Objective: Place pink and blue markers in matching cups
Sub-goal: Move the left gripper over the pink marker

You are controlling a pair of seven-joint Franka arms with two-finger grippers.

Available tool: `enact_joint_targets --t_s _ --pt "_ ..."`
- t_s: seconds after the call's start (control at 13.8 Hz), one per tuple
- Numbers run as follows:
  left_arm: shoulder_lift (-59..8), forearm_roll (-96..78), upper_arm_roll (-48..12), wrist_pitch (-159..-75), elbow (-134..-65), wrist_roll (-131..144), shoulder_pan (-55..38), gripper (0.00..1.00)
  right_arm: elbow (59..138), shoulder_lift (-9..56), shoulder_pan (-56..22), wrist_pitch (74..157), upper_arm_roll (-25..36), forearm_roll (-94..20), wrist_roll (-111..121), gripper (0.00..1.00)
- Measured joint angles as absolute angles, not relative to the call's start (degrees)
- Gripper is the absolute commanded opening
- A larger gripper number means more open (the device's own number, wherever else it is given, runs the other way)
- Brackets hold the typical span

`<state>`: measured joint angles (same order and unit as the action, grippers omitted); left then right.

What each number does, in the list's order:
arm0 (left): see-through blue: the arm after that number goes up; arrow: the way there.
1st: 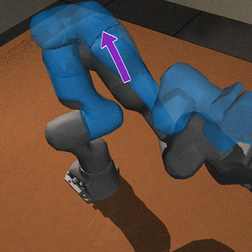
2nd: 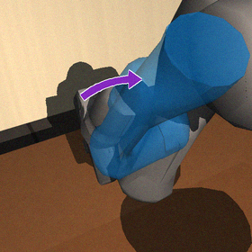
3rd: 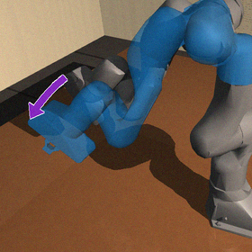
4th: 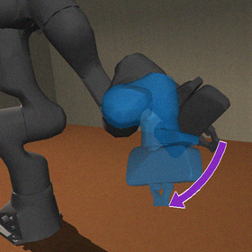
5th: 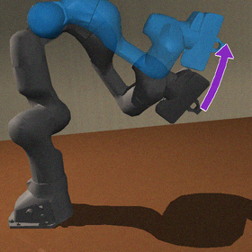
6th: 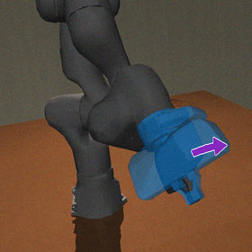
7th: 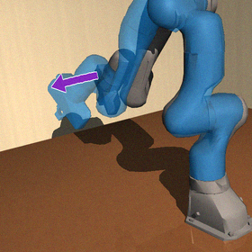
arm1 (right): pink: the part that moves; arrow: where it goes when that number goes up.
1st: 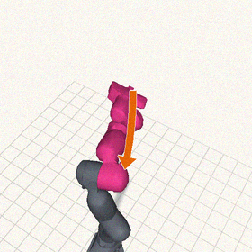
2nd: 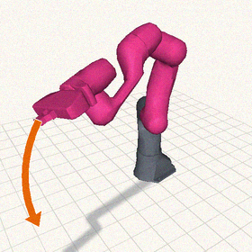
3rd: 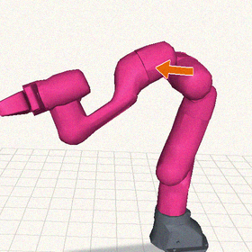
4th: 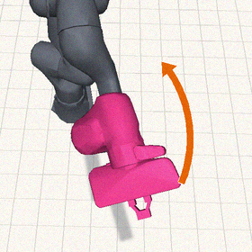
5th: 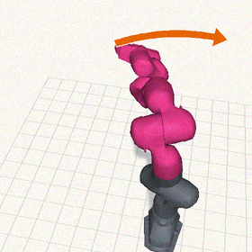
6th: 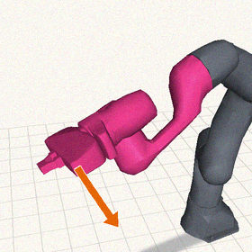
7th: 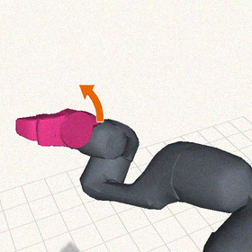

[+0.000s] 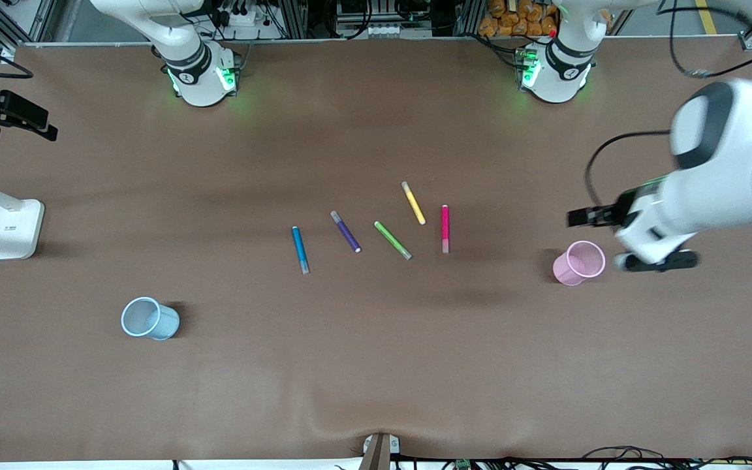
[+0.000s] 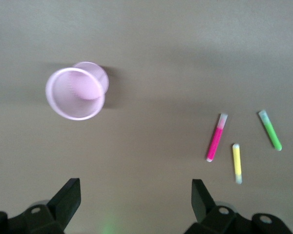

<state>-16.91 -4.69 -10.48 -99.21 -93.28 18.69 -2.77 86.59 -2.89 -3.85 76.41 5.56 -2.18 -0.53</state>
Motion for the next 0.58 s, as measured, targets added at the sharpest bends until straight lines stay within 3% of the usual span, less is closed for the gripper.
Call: enact_joint_targets --t_s 0.58 --pt "-29.0 -4.6 -10.6 -117.8 -100.2 27.4 -14.8 1.00 88.1 -2.8 -5.3 76.3 5.5 -3.5 -0.5 1.00"
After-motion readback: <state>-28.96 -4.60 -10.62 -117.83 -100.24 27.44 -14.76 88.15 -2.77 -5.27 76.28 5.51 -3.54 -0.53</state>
